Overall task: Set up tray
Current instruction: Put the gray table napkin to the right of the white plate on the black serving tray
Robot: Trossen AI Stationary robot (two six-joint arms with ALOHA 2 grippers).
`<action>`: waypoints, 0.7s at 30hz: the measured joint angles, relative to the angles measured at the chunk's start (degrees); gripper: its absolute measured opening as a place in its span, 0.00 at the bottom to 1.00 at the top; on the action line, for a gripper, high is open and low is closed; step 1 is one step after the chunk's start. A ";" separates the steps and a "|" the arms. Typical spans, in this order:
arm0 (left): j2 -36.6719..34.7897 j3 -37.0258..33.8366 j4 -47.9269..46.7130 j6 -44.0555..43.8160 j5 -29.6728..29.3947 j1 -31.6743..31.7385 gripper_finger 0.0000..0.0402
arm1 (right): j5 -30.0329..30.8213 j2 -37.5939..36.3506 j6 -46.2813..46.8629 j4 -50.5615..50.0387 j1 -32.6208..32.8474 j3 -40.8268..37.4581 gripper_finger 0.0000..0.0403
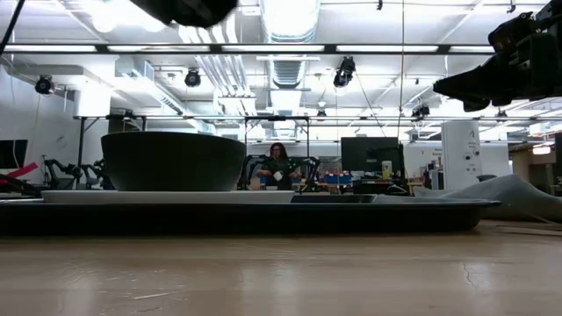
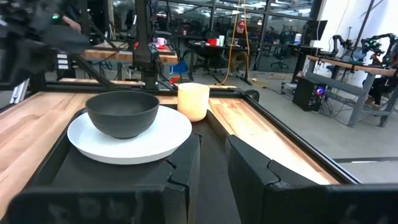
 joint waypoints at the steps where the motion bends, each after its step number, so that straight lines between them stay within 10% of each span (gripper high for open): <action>1: 0.00 -0.63 0.77 1.41 -0.06 -1.47 0.18 | 0.00 0.00 0.02 0.00 0.00 -0.02 0.17; 10: -7.04 -10.56 9.44 1.54 -0.16 -7.92 0.18 | 0.00 0.00 0.09 0.00 0.00 0.00 0.17; 21: -36.09 -44.36 41.36 2.83 -0.11 -8.55 0.18 | -0.02 0.00 0.01 -0.02 0.00 -0.02 0.17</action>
